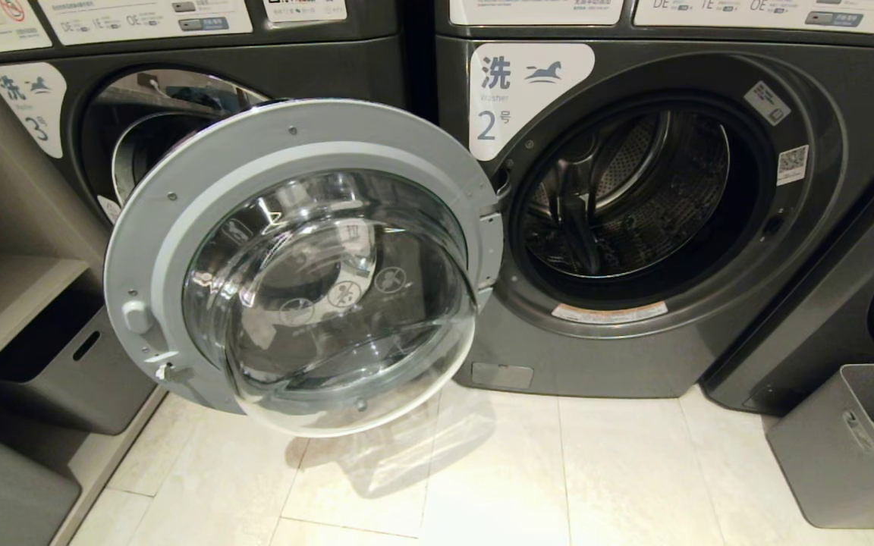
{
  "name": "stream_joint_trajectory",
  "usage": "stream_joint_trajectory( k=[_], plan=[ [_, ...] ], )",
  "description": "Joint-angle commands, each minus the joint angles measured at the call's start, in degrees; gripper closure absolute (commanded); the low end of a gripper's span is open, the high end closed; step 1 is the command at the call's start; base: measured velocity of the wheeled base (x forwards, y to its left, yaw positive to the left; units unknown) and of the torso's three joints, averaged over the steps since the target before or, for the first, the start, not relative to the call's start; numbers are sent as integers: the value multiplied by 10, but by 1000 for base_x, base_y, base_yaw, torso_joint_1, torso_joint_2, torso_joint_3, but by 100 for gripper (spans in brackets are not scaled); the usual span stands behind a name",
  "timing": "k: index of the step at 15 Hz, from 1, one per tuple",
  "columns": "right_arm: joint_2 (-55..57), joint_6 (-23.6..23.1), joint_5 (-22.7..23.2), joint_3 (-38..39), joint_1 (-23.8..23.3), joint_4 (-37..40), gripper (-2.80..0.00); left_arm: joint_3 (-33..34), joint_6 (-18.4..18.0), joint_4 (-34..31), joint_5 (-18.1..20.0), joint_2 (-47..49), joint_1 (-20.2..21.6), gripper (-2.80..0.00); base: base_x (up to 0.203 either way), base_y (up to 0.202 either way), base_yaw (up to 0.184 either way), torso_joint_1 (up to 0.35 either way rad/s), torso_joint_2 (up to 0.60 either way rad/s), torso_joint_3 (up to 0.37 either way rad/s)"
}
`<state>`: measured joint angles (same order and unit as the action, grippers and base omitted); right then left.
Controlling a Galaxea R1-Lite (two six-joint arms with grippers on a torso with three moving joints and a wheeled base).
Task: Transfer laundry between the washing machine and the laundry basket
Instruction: Close the washing machine door with the left hand
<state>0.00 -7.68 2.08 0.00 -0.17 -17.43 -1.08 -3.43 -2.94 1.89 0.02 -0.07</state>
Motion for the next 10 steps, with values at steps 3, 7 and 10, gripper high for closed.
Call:
stream_joint_trajectory(
  k=[3, 7, 10],
  plan=[
    [0, -1, -1, 23, -1, -1, 0, -15, -21, 3, 4, 0, 0, 0, 0, 0, 0, 0, 0, 0],
    [1, 0, 1, 23, -1, -1, 0, -210, -34, -29, 29, 80, 0, 0, 0, 0, 0, 0, 0, 0],
    [0, 30, -1, 23, -1, -3, 0, -335, 16, -31, 0, 301, 1, 0, 0, 0, 0, 0, 0, 0]
  ],
)
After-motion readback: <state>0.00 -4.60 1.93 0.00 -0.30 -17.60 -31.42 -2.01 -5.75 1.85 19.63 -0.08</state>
